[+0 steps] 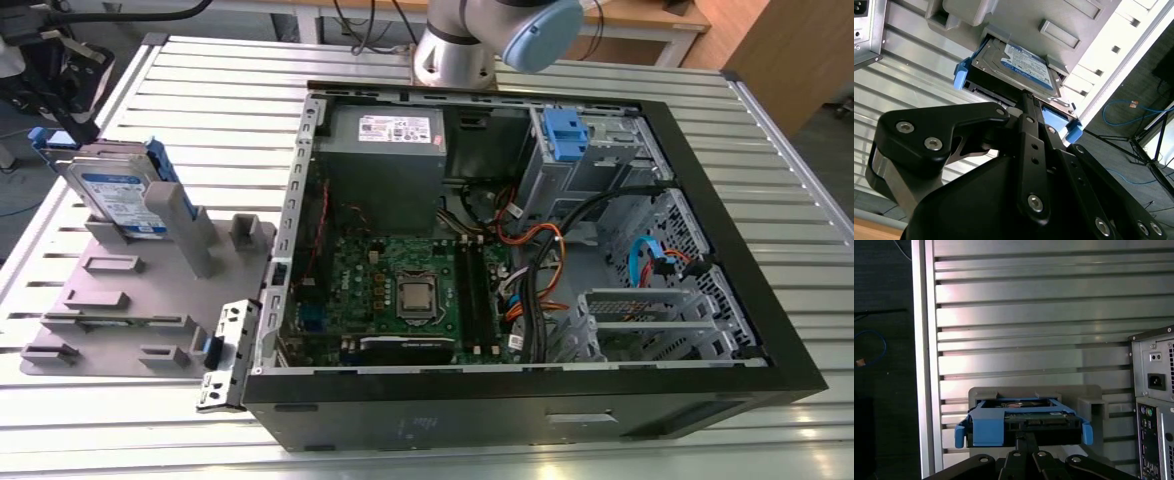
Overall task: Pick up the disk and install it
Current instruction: 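Pick up the disk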
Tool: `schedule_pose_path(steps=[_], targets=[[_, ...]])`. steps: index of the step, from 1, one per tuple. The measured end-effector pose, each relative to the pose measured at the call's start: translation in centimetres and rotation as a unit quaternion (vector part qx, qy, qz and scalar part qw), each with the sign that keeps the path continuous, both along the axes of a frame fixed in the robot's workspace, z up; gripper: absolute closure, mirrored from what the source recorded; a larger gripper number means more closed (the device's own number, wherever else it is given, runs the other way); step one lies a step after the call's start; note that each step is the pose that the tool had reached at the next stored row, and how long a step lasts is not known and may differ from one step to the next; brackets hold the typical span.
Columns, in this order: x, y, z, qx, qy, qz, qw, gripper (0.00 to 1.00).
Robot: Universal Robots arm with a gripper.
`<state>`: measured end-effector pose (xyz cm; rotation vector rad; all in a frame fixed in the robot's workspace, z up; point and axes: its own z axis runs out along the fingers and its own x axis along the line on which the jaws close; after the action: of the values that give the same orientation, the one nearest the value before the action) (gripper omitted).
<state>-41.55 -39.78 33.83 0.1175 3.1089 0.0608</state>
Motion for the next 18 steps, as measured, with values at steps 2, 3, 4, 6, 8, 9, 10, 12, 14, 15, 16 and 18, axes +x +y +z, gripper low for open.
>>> schedule_pose_path(steps=[2, 3, 4, 6, 8, 9, 10, 12, 14, 15, 16, 18], targets=[[0.0, 0.0, 0.0, 0.0, 0.0, 0.001, 1.0, 0.89], [0.0, 0.0, 0.0, 0.0, 0.0, 0.003, 1.0, 0.89], [0.0, 0.0, 0.0, 0.0, 0.0, 0.005, 0.99999, 0.89], [0.0, 0.01, 0.0, 0.0, 0.0, 0.011, 0.99994, 0.89], [0.0, 0.0, 0.0, 0.0, 0.0, 0.02, 0.9998, 0.89], [0.0, 0.0, 0.0, 0.0, 0.0, 0.025, 0.99968, 0.89], [0.0, 0.0, 0.0, 0.0, 0.0, 0.031, 0.99952, 0.89], [0.0, 0.0, 0.0, 0.0, 0.0, 0.043, 0.9991, 0.89], [0.0, 0.0, 0.0, 0.0, -0.0001, 0.055, 0.9985, 0.89], [0.0, 0.0, 0.0, 0.0, -0.0001, 0.061, 0.99814, 0.89], [0.0, 0.0, 0.0, 0.0, -0.0001, 0.067, 0.99776, 0.89], [0.0, 0.0, 0.0, 0.0, -0.0001, 0.07, 0.99753, 0.89]])
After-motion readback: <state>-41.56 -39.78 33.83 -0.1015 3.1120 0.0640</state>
